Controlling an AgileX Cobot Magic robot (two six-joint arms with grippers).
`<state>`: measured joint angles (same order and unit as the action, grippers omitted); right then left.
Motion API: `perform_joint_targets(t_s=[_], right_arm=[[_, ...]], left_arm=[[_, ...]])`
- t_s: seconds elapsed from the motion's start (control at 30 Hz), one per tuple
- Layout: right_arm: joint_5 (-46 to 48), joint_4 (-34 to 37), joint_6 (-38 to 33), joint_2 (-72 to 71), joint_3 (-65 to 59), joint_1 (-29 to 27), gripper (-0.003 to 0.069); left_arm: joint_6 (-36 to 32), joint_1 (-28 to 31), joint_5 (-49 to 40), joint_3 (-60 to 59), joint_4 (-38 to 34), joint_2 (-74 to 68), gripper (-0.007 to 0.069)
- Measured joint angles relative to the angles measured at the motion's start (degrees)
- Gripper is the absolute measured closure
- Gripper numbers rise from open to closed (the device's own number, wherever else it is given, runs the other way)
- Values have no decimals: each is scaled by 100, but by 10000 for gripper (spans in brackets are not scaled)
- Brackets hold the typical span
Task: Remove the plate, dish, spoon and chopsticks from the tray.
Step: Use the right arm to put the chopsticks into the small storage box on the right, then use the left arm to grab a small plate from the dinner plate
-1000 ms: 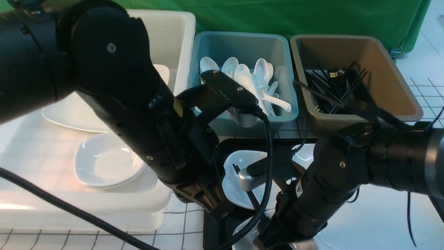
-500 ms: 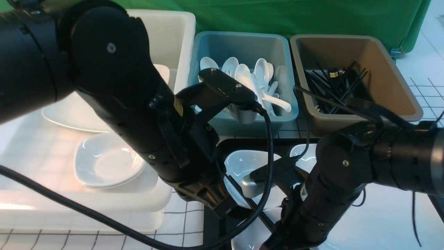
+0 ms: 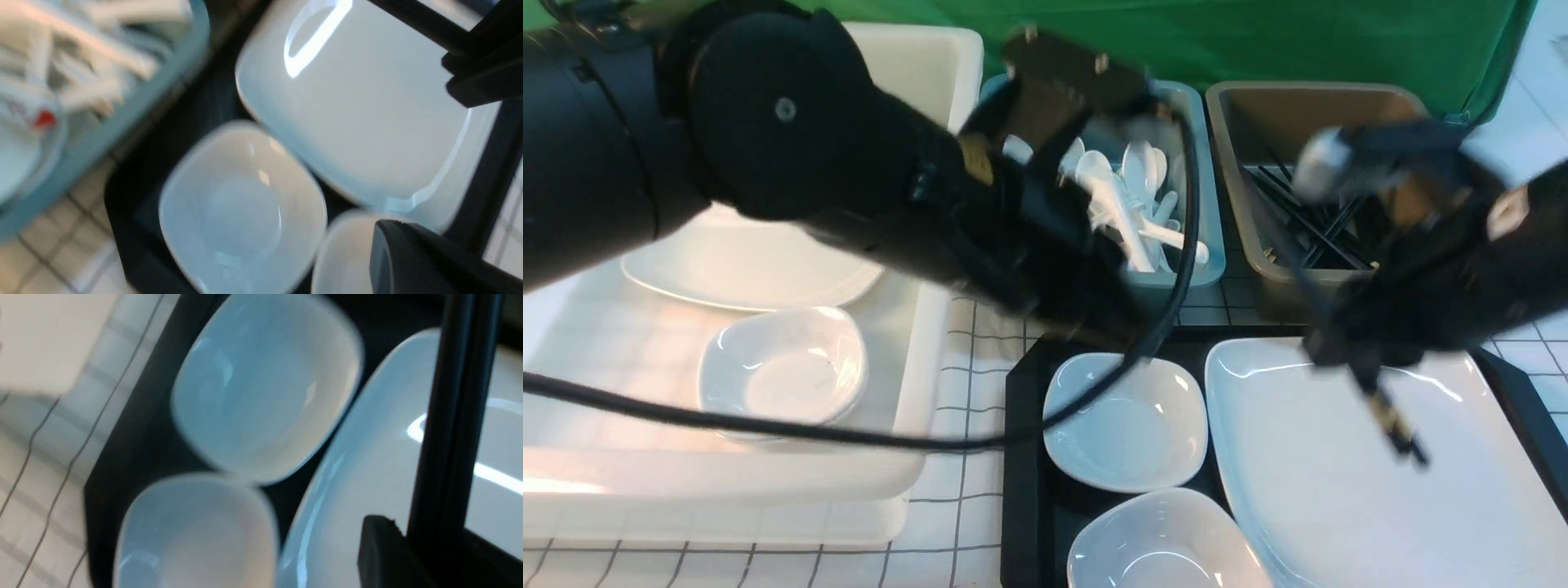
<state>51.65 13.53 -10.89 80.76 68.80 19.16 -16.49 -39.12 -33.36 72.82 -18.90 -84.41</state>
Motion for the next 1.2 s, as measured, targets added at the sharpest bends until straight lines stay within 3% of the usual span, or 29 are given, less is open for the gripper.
perform_joint_targets(t_s=[0.13,0.2,0.37,0.57,0.67,0.73,0.77,0.8,0.87,0.97,1.03,1.1,1.2], right_arm=[[-389,-20,-102,684,913,-928,543],[-565,-32,-117,1178,1406,-1231,543],[-857,-38,-117,2397,2514,-1528,543],[-1168,-20,101,3785,3647,-1566,528],[-1233,-13,184,4103,3893,-1566,455],[-1126,-7,232,4342,4064,-1566,326],[-1127,-7,232,4351,4071,-1566,318],[-799,-3,238,4370,4150,-1566,260],[-271,5,197,4351,4295,-1566,236],[821,0,-25,4145,4529,-1566,304],[1461,63,-281,3809,4575,-1566,455],[1634,174,-359,3403,4487,-1566,575],[1703,407,-505,2539,4072,-1566,640]], left_arm=[[37,0,1521,0,-426,-83,627],[39,0,1827,0,-491,-173,627],[39,0,1637,0,-506,-401,627],[39,0,819,0,-511,-481,627],[39,0,480,0,-511,-481,627],[39,0,-19,0,-511,-481,627],[39,0,-59,0,-511,-481,627],[39,-23,-386,0,-511,-481,627],[65,-75,-699,0,-474,-481,627],[93,-264,-1096,0,-241,-483,627],[267,-434,-1395,0,-28,-520,627],[431,-539,-1670,0,51,-606,627],[514,-585,-2108,0,93,-844,627]])
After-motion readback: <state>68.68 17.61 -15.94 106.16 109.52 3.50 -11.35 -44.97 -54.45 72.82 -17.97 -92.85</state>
